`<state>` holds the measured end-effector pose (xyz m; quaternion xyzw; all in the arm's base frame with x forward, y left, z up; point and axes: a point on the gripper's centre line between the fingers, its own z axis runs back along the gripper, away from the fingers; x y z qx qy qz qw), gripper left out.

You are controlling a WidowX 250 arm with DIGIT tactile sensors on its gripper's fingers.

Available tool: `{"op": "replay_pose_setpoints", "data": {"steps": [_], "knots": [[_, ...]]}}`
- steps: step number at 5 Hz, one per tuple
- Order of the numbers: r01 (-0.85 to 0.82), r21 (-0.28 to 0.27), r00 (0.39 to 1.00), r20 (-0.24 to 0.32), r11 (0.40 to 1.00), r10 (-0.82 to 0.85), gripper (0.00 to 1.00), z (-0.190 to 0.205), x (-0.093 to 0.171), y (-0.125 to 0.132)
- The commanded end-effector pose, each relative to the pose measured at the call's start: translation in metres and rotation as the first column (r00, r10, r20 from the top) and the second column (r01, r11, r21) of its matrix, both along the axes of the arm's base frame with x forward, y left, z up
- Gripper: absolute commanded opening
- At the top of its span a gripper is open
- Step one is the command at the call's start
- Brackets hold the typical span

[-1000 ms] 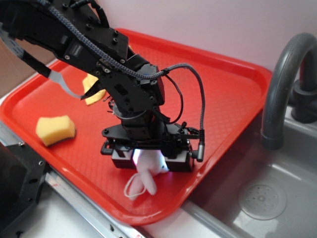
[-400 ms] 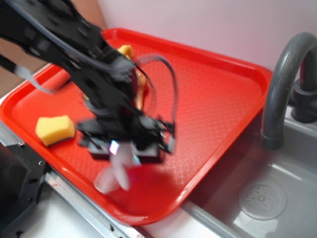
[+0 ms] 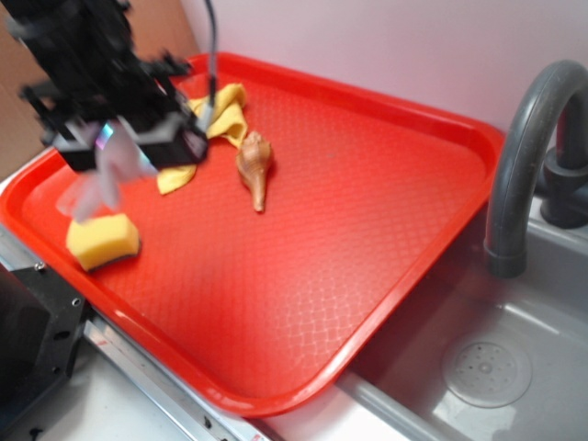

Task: Grab the pink bunny.

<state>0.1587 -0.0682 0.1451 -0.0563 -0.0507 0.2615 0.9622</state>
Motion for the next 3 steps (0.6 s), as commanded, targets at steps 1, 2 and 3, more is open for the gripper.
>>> {"op": "replay_pose_setpoints", "data": {"steps": [1, 2, 3], "knots": [[0.096, 0.036, 0.993, 0.072, 0.995, -0.098, 0.00, 0.049, -0.002, 0.039], [-0.001, 0.007, 1.000, 0.024, 1.000, 0.001, 0.00, 0.042, -0.002, 0.057], [0.020, 0.056, 1.000, 0.002, 0.998, -0.020, 0.00, 0.037, 0.002, 0.054]]}}
